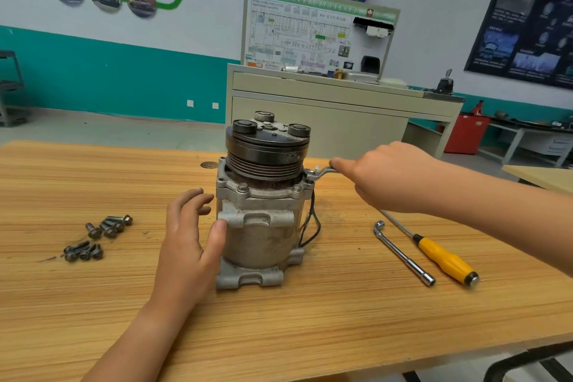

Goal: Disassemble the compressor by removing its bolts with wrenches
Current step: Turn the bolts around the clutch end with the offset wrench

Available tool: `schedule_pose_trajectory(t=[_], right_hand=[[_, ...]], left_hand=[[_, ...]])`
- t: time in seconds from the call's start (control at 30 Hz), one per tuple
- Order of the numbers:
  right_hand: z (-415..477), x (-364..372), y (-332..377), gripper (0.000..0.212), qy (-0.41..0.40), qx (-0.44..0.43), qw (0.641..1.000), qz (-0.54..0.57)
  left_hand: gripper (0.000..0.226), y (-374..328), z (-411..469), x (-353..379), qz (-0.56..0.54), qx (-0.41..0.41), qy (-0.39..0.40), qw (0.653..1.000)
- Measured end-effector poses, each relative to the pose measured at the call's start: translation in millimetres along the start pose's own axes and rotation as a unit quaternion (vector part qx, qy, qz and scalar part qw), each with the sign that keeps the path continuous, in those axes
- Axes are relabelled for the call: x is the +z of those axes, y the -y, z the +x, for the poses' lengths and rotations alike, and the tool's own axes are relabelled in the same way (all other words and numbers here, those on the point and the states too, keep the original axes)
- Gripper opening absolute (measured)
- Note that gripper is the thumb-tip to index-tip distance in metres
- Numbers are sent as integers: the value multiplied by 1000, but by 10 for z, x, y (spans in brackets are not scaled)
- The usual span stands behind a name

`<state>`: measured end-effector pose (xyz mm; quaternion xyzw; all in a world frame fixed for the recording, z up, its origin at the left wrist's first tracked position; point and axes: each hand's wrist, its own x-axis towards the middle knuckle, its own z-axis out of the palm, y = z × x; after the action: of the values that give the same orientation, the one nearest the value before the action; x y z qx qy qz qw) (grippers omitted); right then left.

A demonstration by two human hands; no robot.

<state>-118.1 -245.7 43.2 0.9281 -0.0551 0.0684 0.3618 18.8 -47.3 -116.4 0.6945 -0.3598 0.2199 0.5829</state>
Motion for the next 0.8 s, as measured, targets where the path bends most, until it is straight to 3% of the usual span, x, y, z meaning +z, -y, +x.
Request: schedule_pose_trajectory(t=[0.13, 0.2, 0.3, 0.37, 0.53, 0.63, 0.7, 0.8], right_hand=[[214, 200, -64, 39, -66, -14, 998, -4], [322, 333, -49, 35, -150, -24, 988, 27], [479, 552, 92, 24, -339, -2, 931, 134], [583, 619, 227, 30, -392, 29, 903, 173], [570, 643, 307, 28, -416, 98, 846, 320], [333, 547, 246, 38, -407, 158, 818, 374], [103, 483, 239, 40, -398, 145, 842, 334], [-254, 454, 271, 38, -308, 128, 901, 276]], left_hand=[[59, 2, 2, 11, -5, 3, -3, 1000], [56, 1, 5, 11, -7, 8, -8, 1000], [48, 2, 10, 11, -5, 16, -10, 1000], [46, 12, 9, 9, -2, 21, -15, 1000], [46, 19, 11, 6, 6, 27, -14, 1000], [46, 14, 6, 4, 5, 28, -12, 1000], [45, 4, 4, 1, 3, 28, -14, 1000], [45, -14, 0, -3, 1, 26, -16, 1000]])
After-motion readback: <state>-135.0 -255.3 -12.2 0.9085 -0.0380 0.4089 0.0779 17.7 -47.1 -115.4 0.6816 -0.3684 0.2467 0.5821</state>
